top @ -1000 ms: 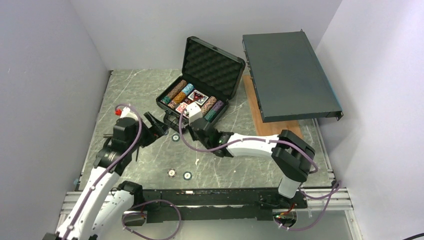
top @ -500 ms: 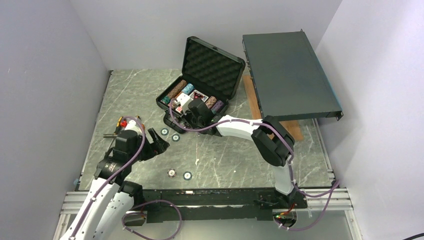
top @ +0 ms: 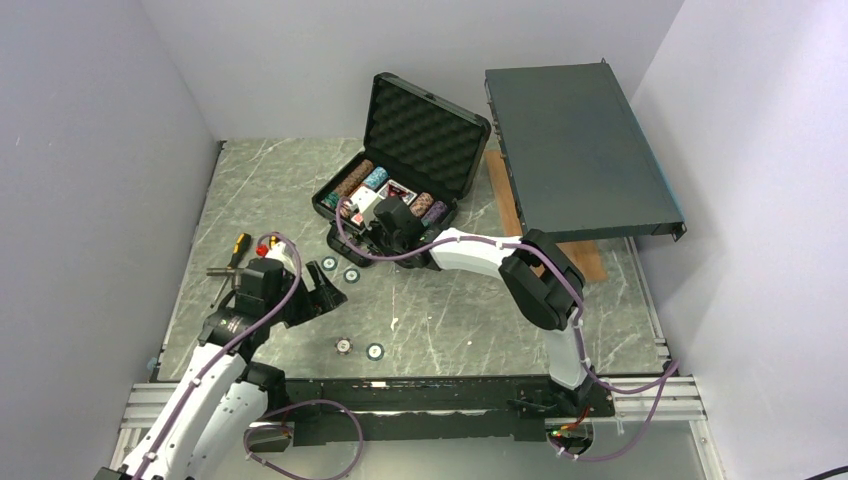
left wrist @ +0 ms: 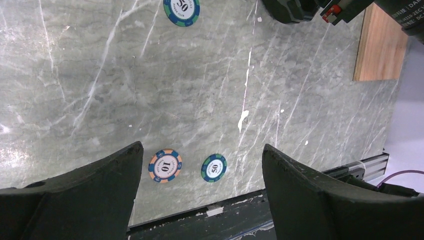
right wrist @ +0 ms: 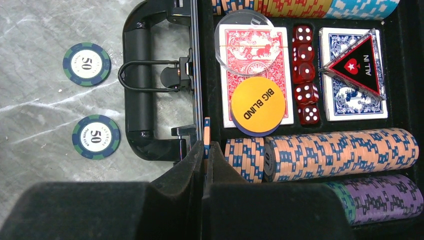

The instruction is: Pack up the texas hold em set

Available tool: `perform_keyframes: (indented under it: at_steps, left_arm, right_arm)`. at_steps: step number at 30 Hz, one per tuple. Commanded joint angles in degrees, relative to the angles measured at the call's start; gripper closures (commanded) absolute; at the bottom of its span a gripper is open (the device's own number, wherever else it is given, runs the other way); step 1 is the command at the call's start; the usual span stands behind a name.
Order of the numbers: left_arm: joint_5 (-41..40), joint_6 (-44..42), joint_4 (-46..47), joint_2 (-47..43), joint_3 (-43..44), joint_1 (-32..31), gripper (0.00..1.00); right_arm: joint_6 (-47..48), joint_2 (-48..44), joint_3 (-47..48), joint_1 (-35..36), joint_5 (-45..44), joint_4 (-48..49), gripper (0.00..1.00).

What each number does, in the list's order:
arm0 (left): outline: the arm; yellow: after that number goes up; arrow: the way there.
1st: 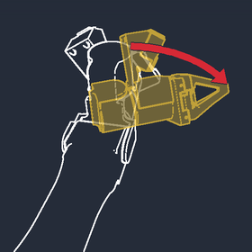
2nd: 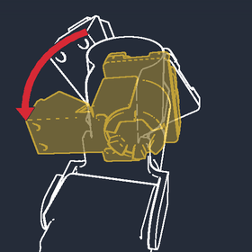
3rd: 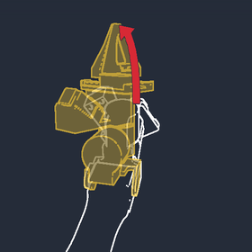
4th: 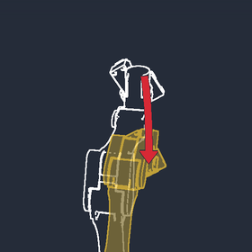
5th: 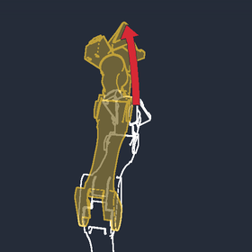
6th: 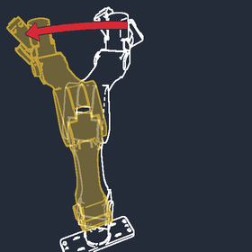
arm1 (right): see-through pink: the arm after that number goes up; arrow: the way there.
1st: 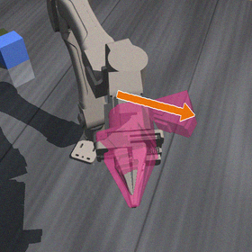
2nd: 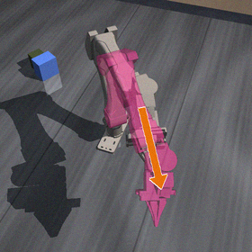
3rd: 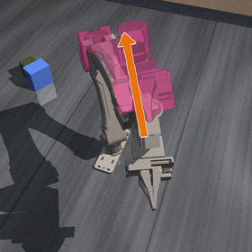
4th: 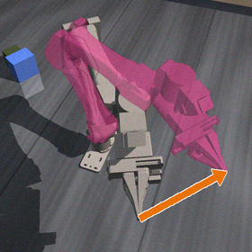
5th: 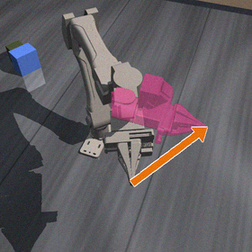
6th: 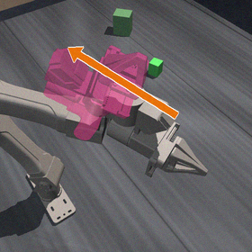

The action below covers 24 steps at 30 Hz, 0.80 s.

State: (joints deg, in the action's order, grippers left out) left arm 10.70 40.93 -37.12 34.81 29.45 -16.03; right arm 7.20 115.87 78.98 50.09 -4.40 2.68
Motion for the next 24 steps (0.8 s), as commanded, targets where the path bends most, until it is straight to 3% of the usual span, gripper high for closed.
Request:
perform_keyframes:
  at_steps: [1,24]
  left_arm:
    - [1.08,-1.42,2.51,0.8,0.23,0.12,0.11]
    - [2.37,-0.48,4.23,4.32,0.09,0.12,0.12]
  right_arm:
    - [1.6,-0.92,-1.09,-0.13,-3.28,-0.39,1.0]
    - [0.82,-4.05,-4.61,-2.22,-6.94,2.08,1.0]
